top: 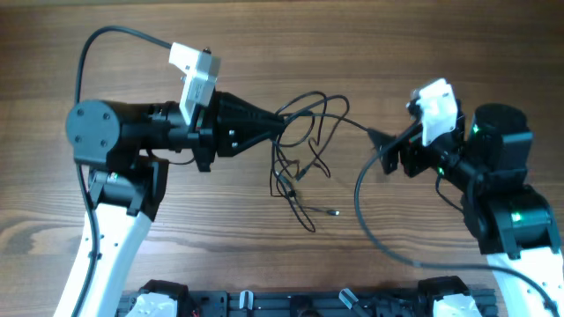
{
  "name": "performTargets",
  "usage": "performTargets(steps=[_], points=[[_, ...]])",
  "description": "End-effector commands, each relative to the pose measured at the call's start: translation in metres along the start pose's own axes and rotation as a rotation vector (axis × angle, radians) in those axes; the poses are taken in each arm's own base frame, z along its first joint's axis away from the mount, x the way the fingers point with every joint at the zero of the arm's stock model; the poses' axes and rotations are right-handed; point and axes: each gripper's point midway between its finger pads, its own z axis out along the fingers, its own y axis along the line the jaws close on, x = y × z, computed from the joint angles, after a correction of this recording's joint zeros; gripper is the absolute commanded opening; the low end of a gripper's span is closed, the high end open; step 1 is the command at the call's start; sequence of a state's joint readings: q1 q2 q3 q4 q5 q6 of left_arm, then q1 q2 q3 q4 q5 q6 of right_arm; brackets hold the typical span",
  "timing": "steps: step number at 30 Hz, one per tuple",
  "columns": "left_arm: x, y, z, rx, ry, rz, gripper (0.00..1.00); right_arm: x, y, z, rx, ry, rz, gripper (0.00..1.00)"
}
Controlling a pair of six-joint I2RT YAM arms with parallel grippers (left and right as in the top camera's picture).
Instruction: Untangle cables
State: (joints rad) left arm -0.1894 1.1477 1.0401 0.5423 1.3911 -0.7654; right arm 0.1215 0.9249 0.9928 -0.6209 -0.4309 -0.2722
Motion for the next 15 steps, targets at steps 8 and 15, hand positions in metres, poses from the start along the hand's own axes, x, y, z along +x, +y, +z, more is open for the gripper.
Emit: performTargets(steps=[8, 15], points=[[0.012, 0.013, 0.002, 0.042, 0.051, 0.075, 0.04, -0.055, 0.091, -0.09, -0.269, -0.399, -0.46, 1.0], [0.043, -0.03, 0.03, 0.295, 0.157, 0.285, 0.04, -0.089, 0.088, -0.105, -0.2, -0.546, -0.576, 1.0]])
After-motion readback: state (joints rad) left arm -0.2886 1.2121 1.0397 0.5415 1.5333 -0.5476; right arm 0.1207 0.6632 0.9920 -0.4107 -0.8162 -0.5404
